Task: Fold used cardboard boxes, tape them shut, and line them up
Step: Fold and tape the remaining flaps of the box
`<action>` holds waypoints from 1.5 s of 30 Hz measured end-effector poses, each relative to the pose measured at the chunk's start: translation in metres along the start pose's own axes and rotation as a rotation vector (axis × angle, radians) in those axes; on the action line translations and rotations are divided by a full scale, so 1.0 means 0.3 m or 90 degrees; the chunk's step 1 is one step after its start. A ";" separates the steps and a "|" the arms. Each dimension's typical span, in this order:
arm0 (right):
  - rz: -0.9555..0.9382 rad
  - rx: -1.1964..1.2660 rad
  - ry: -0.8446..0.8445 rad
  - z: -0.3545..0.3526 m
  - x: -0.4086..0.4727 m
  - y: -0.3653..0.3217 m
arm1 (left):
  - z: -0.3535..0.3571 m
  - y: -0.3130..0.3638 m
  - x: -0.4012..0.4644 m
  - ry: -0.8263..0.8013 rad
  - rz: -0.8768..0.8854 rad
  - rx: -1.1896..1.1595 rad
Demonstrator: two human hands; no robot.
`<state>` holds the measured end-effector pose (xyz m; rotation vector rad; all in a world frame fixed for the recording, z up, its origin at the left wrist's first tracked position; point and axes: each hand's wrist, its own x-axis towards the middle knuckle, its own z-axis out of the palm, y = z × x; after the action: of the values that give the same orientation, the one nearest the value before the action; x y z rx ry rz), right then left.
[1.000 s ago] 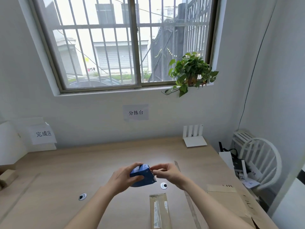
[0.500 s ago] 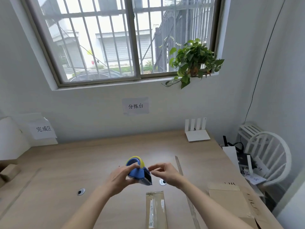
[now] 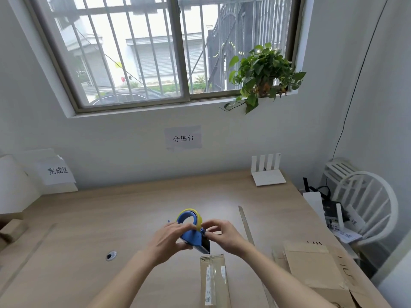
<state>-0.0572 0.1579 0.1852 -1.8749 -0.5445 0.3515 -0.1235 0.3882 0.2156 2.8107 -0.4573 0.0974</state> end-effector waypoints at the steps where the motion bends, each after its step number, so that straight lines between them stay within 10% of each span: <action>1: 0.001 0.004 0.001 0.002 -0.003 0.005 | 0.003 0.001 -0.002 -0.001 0.002 0.005; 45: 0.193 0.129 0.038 -0.020 -0.030 0.014 | 0.064 0.043 0.034 -0.014 0.038 0.101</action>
<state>-0.0612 0.1470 0.1833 -1.7634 -0.1748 0.5278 -0.1175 0.3678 0.2020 2.9565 -0.5614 0.1208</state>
